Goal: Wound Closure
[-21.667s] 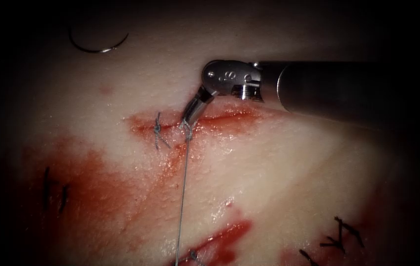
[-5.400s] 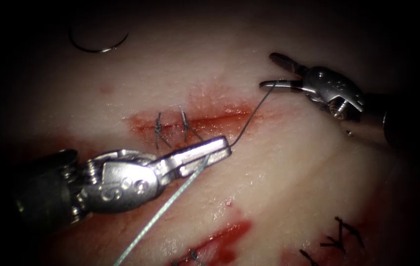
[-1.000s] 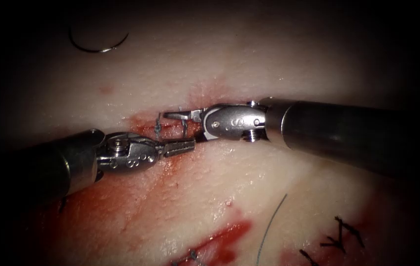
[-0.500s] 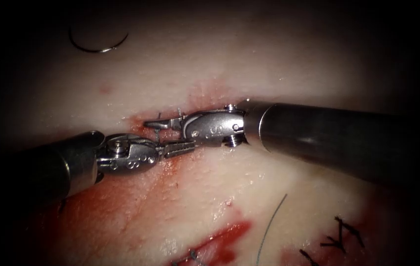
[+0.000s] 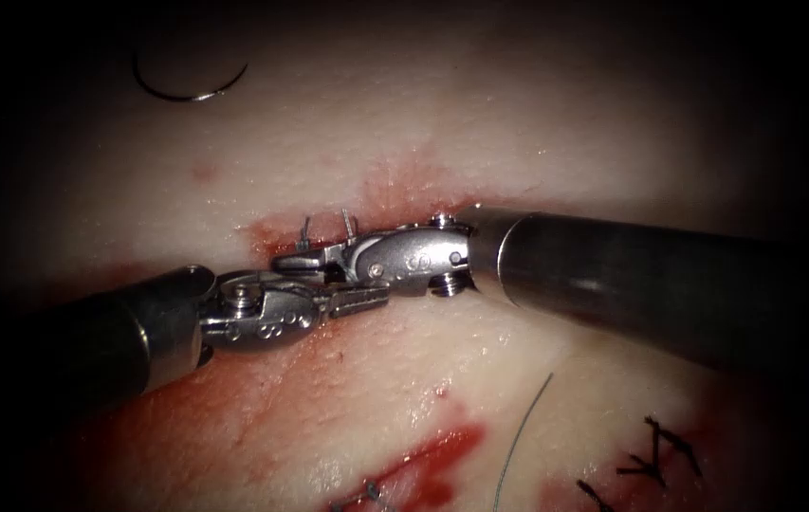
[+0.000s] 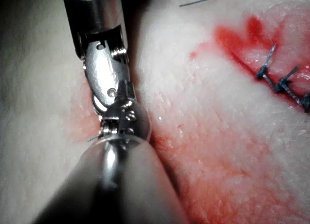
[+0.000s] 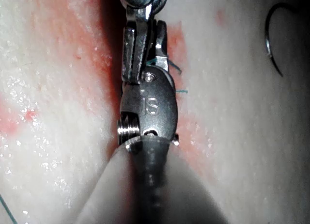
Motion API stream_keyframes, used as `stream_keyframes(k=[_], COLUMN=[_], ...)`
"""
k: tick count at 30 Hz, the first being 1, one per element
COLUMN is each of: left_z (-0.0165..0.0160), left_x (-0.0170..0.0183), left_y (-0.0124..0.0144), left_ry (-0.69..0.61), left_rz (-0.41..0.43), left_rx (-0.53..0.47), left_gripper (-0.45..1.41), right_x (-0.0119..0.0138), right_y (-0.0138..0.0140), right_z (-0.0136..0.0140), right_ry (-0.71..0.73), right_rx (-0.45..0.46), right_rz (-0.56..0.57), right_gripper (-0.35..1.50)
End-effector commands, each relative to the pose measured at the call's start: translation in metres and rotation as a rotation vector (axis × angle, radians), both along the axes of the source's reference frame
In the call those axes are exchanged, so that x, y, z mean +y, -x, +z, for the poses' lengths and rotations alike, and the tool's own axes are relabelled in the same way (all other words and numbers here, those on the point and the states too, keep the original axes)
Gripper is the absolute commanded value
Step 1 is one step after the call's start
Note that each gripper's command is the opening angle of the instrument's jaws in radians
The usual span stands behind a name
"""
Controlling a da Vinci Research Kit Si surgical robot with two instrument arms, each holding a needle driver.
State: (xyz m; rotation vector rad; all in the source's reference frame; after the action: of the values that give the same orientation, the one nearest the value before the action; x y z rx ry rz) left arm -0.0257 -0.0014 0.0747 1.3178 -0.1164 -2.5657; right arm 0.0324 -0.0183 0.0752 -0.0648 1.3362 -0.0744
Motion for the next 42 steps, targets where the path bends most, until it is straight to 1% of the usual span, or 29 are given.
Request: stream_keyframes(k=[1,2,3,4,5,6,8,9,10,13,16,19,20,21,24,26,28,29,30,31,32,33,34,35,36,37,38,40,42], left_z=[0.0003,0.0001,0.0001,0.0001,0.0,-0.0002,-0.0006,-0.0015,-0.0015,-0.0028,-0.0044,-0.0052,-0.0053,-0.0053,-0.0047,-0.0037,-0.0009,0.0002,0.0002,0.0018,0.0037,0.0037,0.0056,0.0062,0.0062,0.0073,0.008,0.0083,0.0084], left_x=[0.0006,0.0006,0.0005,0.0005,0.0005,0.0004,0.0,-0.0003,-0.0003,-0.0004,0.0005,0.0016,0.002,0.0026,0.0036,0.0043,0.0051,0.0051,0.0051,0.0049,0.0044,0.0044,0.0038,0.0035,0.0035,0.003,0.0026,0.0025,0.0024], left_y=[0.0005,0.0004,0.0003,0.0003,0.0001,0.0,-0.0007,-0.0019,-0.0019,-0.0041,-0.0075,-0.0109,-0.0119,-0.0139,-0.0163,-0.0178,-0.0196,-0.0198,-0.0198,-0.02,-0.0203,-0.0203,-0.0207,-0.0209,-0.0209,-0.0211,-0.0211,-0.0211,-0.0211], left_ry=[0.003,0.003,0.003,0.003,0.004,0.005,0.004,0.003,0.003,-0.006,0.006,0.028,0.035,0.047,0.061,0.055,0.043,0.04,0.04,0.004,-0.045,-0.045,-0.108,-0.136,-0.136,-0.183,-0.218,-0.265,-0.276], left_rz=[0.0,0.0,0.001,0.001,0.001,0.0,-0.003,-0.005,-0.005,-0.008,-0.05,-0.095,-0.107,-0.138,-0.175,-0.195,-0.251,-0.264,-0.264,-0.293,-0.323,-0.323,-0.343,-0.349,-0.349,-0.35,-0.327,-0.348,-0.354], left_rx=[-0.001,0.0,-0.001,-0.001,0.001,0.004,0.012,0.023,0.023,0.039,0.056,0.073,0.08,0.096,0.124,0.132,0.16,0.16,0.16,0.166,0.233,0.233,0.334,0.362,0.362,0.371,0.34,0.321,0.318], left_gripper=[-0.45,-0.45,-0.45,-0.45,-0.45,-0.45,-0.45,-0.45,-0.45,-0.45,-0.45,-0.45,-0.45,-0.45,-0.45,-0.45,-0.45,-0.45,-0.45,-0.45,-0.45,-0.45,-0.45,-0.45,-0.45,-0.45,-0.45,-0.45,-0.45], right_x=[0.0003,0.0006,0.0007,0.0007,0.0009,0.0012,0.0015,0.0017,0.0017,0.0024,0.0036,0.005,0.0053,0.006,0.0066,0.0067,0.0064,0.0063,0.0063,0.0061,0.0058,0.0058,0.0056,0.0055,0.0055,0.0053,0.0053,0.0053,0.0053], right_y=[-0.0009,-0.0007,-0.0005,-0.0005,-0.0003,0.0,0.0008,0.0023,0.0023,0.0049,0.0078,0.0108,0.0117,0.0134,0.0152,0.0157,0.0157,0.0155,0.0155,0.0152,0.0147,0.0147,0.0142,0.014,0.014,0.0137,0.0136,0.0136,0.0136], right_z=[0.0006,0.0005,0.0003,0.0003,0.0002,-0.0002,-0.0007,-0.0016,-0.0016,-0.0027,-0.0038,-0.0046,-0.0048,-0.0052,-0.0054,-0.0054,-0.0051,-0.0051,-0.0051,-0.0049,-0.0046,-0.0046,-0.0044,-0.0044,-0.0044,-0.0043,-0.0043,-0.0043,-0.0043], right_ry=[0.002,-0.007,-0.026,-0.026,-0.051,-0.087,-0.116,-0.13,-0.13,-0.139,-0.153,-0.167,-0.176,-0.181,-0.178,-0.178,-0.176,-0.175,-0.175,-0.172,-0.163,-0.163,-0.173,-0.173,-0.173,-0.179,-0.179,-0.179,-0.184], right_rx=[0.0,0.0,-0.001,-0.001,-0.007,-0.007,-0.001,0.014,0.014,-0.006,-0.026,-0.045,-0.047,-0.044,-0.052,-0.06,-0.064,-0.063,-0.063,-0.062,-0.06,-0.06,-0.059,-0.056,-0.056,-0.061,-0.064,-0.064,-0.063], right_rz=[0.0,0.0,0.006,0.006,0.014,0.037,0.077,0.075,0.075,0.101,0.124,0.145,0.158,0.187,0.226,0.239,0.248,0.247,0.247,0.248,0.246,0.246,0.241,0.237,0.237,0.233,0.232,0.232,0.234], right_gripper=[-0.35,0.58,1.03,1.03,1.26,1.45,1.48,1.48,1.48,1.48,1.48,1.48,1.48,1.48,1.48,1.48,1.48,1.48,1.48,1.48,1.48,1.48,1.48,1.48,1.48,1.48,1.48,1.48,1.48])
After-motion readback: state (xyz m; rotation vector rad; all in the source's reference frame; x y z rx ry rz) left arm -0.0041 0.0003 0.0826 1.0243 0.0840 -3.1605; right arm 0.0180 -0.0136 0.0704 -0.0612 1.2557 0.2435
